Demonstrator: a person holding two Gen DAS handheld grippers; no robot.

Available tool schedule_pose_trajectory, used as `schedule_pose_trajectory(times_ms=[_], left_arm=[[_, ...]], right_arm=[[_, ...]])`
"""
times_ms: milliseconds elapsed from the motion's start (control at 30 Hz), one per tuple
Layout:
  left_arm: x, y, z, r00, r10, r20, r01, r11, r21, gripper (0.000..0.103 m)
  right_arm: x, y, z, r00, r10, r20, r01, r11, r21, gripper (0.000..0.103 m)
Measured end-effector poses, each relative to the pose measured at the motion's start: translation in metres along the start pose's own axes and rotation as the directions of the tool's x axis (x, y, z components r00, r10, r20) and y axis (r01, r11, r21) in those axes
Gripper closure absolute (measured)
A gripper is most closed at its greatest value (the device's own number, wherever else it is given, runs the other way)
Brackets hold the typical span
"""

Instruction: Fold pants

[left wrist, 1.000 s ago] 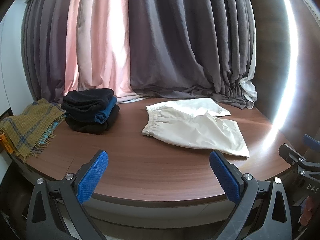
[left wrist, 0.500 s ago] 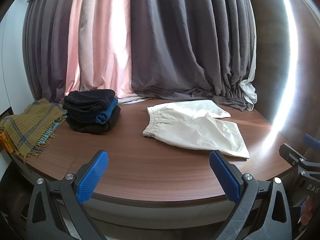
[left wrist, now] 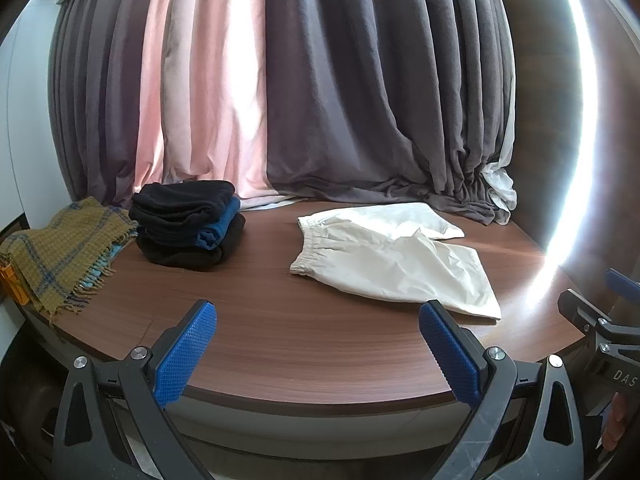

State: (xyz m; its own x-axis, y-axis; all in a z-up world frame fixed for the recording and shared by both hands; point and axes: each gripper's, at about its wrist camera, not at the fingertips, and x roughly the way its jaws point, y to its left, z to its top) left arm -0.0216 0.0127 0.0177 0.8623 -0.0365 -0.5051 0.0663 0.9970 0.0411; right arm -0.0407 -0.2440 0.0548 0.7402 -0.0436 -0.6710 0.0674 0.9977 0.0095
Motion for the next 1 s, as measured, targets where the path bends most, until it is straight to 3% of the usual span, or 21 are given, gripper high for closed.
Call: schedule_pose_trajectory(times_ms=[733,1000], left_arm=[[0.01,0.012,-0.004,1.0,-0.009,-0.009,0.009,1.0,-0.001,0.0],[0.031,0.02,-0.002,0.999,-0.017,-0.03,0.017,1.0,0.004,0.0]], right_arm=[[0.013,0.013,-0.001,1.0,0.01,-0.017,-0.01,1.0,-0.013,0.001],[0.03,0.018,-0.001,0.999,0.011,-0.04,-0.012,1.0,-0.012,0.001]])
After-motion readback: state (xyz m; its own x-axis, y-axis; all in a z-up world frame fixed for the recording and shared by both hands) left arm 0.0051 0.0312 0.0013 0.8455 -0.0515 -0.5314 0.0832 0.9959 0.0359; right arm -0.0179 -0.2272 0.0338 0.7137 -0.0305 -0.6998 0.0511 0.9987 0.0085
